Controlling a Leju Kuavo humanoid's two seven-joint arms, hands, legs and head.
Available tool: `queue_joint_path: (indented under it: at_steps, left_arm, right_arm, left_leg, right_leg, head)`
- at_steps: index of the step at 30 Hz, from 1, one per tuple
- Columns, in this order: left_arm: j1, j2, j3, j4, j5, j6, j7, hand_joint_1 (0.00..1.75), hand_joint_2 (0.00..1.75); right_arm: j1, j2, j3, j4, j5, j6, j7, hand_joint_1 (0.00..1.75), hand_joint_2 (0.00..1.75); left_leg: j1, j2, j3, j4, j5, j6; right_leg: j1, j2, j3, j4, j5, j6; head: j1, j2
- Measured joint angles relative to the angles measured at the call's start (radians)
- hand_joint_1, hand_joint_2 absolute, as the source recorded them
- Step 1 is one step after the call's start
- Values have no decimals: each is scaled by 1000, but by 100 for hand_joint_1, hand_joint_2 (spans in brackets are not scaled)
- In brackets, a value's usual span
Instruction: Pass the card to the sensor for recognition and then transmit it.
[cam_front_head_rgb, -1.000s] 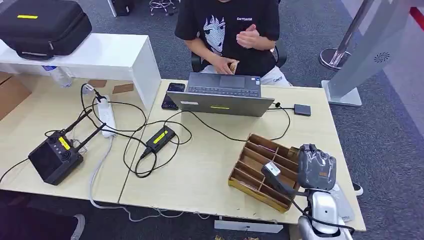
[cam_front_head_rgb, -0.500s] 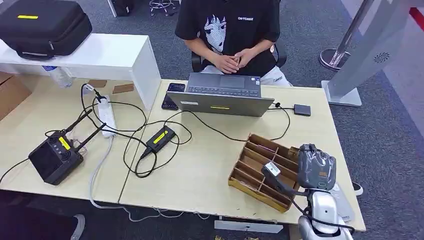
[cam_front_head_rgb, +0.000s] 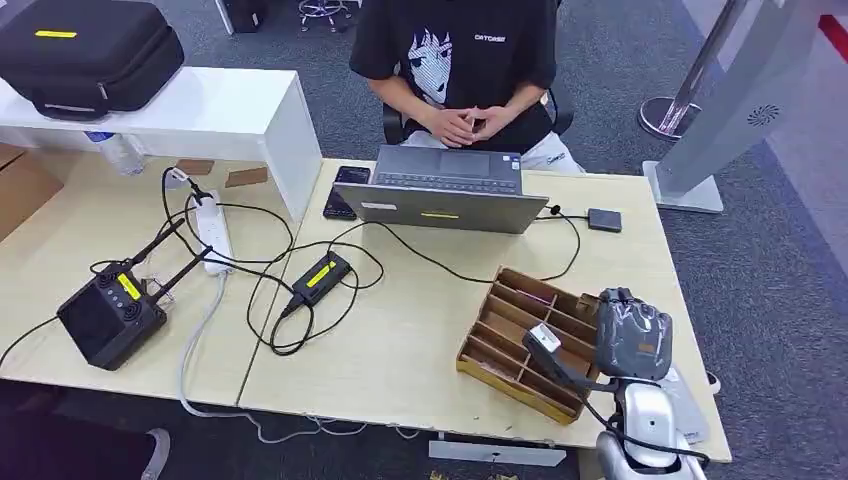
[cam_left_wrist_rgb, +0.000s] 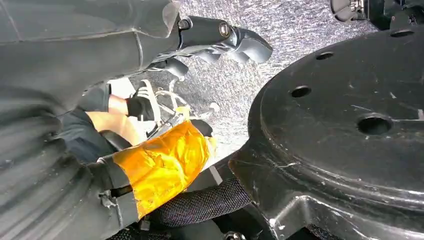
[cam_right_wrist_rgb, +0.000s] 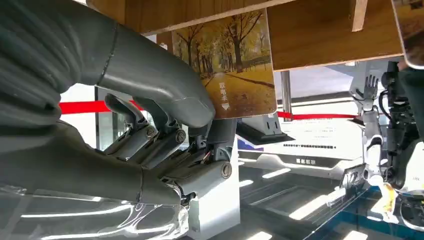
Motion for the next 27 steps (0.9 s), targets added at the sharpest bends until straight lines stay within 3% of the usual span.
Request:
queue_joint_path:
  at_steps: [11,13,16,18,19,21,23,27]
  left_arm:
    - [0,0,0,0,0,0,0,0,175]
    - [0,0,0,0,0,0,0,0,175]
    - [-1,-2,0,0,7,5,1,0,175]
    - [0,-14,0,0,21,27,4,0,175]
    - [1,-18,0,1,25,32,5,0,175]
    - [2,-22,0,4,34,34,6,0,175]
    - [1,-25,0,5,40,34,7,0,175]
    - [0,-26,0,8,49,33,7,0,175]
  right_arm:
    - [0,0,0,0,0,0,0,166,175]
    - [0,0,0,0,0,0,0,175,175]
    - [6,0,-14,-2,-84,-54,28,175,175]
    - [35,2,-131,-25,-295,-78,-104,175,175]
    - [38,5,-204,-34,-332,-56,-199,175,175]
    - [36,29,-336,-53,-331,-30,-319,175,175]
    - [36,56,-415,-70,-325,-22,-359,175,175]
    - [42,103,-494,-105,-325,-19,-368,175,175]
  left_leg:
    - [0,0,0,0,0,0]
    - [0,0,0,0,0,0]
    - [0,0,1,1,0,0]
    - [-2,-7,-2,1,0,1]
    - [-2,-8,-3,1,0,2]
    - [-2,-7,-4,1,0,2]
    - [-2,-6,-3,1,0,2]
    - [-3,-6,-3,1,0,3]
  right_leg:
    - [0,0,0,0,0,0]
    - [0,0,0,0,0,0]
    - [0,0,-2,-1,0,0]
    - [-2,-6,-1,0,-2,2]
    - [-3,-7,0,0,-2,3]
    - [-2,-7,0,0,-2,3]
    - [-3,-5,0,0,-1,3]
    - [-3,-5,-1,0,-1,3]
  head:
    - [0,0]
    - [0,0]
    - [0,0]
    - [-1,0]
    - [0,0]
    - [0,0]
    - [0,0]
    - [0,0]
